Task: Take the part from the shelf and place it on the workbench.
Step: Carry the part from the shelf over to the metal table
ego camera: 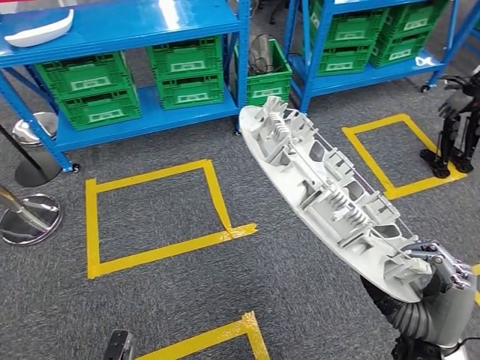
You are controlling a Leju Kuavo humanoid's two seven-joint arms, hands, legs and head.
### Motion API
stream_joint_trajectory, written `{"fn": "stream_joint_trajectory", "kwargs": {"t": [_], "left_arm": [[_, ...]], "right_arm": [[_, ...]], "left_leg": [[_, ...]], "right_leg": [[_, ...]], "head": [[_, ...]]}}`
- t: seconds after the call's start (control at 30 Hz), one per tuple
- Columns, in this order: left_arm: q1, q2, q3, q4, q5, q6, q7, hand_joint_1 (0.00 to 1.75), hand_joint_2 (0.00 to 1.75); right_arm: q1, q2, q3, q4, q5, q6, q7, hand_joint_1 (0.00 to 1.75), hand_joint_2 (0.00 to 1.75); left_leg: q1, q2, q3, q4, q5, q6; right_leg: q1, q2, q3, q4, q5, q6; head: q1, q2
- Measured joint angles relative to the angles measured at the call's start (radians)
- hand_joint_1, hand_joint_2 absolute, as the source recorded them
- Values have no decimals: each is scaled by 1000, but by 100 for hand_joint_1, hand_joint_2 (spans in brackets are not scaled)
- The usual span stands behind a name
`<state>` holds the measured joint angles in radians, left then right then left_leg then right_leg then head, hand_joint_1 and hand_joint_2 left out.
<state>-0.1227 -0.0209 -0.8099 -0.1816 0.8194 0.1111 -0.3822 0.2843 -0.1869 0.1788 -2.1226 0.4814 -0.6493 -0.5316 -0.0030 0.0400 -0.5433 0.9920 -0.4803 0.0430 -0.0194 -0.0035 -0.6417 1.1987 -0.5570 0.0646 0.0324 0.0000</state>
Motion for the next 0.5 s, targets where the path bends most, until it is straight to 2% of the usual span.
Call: {"fn": "stream_joint_trajectory", "kwargs": {"t": [0.07, 0.1, 0.13, 0.2, 0.27, 0.33, 0.37, 0.4, 0.43, 0.47, 0.5], "left_arm": [[-1, -1, 0, 0, 0, 0, 0, 0, 0], [-2, -2, 0, 0, 0, 0, 0, 0, 0], [-2, -2, 0, 0, 0, 0, 0, 0, 0], [-2, -2, 0, 0, 0, 0, 0, 0, 0], [-4, -2, 0, 0, 0, 0, 0, 0, 0], [-4, 0, 0, 0, 0, 0, 0, 0, 0], [-2, 0, 0, 0, 0, 0, 0, 0, 0], [0, 1, 0, 0, 0, 0, 0, 0, 0], [1, 1, 0, 0, 0, 0, 0, 0, 0], [2, 1, 0, 0, 0, 0, -1, 0, 0], [2, 2, 0, 0, 0, 0, -1, 0, 0]], "right_arm": [[-1, 0, 0, -1, 0, 0, 0, 175, 175], [-2, 0, -1, -1, 0, 0, 0, 175, 175], [-1, 0, -1, -2, 0, 0, 0, 175, 175], [0, 0, -2, -2, 0, 0, 1, 175, 175], [0, 0, -3, -2, 1, -1, 1, 175, 175], [-1, 0, -3, -3, 2, -2, 0, 175, 175], [-2, 0, -3, -3, 2, -3, 0, 175, 175], [-1, 0, -3, -3, 3, -3, 0, 175, 175], [0, 0, -3, -3, 5, -5, 0, 175, 175], [0, 0, -3, -3, 8, -8, 0, 175, 175], [0, 1, -3, -3, 12, -11, 1, 175, 175]], "left_leg": [[-5, 15, -1, 2, 1, -4], [-7, 22, -2, 4, 2, -7], [-9, 28, -5, 6, 4, -12], [-9, 40, -9, 9, 5, -21], [-6, 20, -20, 38, -21, -32], [0, -17, -61, 142, -86, -43], [3, -26, -89, 211, -119, -46], [5, -29, -111, 266, -139, -49], [7, -30, -120, 292, -141, -50], [8, -31, -110, 278, -123, -50], [9, -36, -84, 229, -90, -49]], "right_leg": [[7, -30, 85, -142, 40, -13], [11, -41, 110, -184, 49, -21], [15, -46, 117, -201, 49, -28], [15, -34, 112, -204, 57, -41], [10, -21, 109, -210, 67, -54], [7, -10, 104, -213, 75, -64], [8, -3, 100, -212, 77, -66], [8, 6, 96, -211, 79, -66], [8, 15, 93, -208, 80, -66], [8, 25, 90, -205, 82, -65], [8, 35, 87, -201, 82, -64]], "head": [[0, 0], [-1, 0], [-1, 0], [-1, 0], [-4, 0], [-6, 0], [-6, 0], [-6, 0], [-6, 0], [-6, 0], [-6, 0]]}}
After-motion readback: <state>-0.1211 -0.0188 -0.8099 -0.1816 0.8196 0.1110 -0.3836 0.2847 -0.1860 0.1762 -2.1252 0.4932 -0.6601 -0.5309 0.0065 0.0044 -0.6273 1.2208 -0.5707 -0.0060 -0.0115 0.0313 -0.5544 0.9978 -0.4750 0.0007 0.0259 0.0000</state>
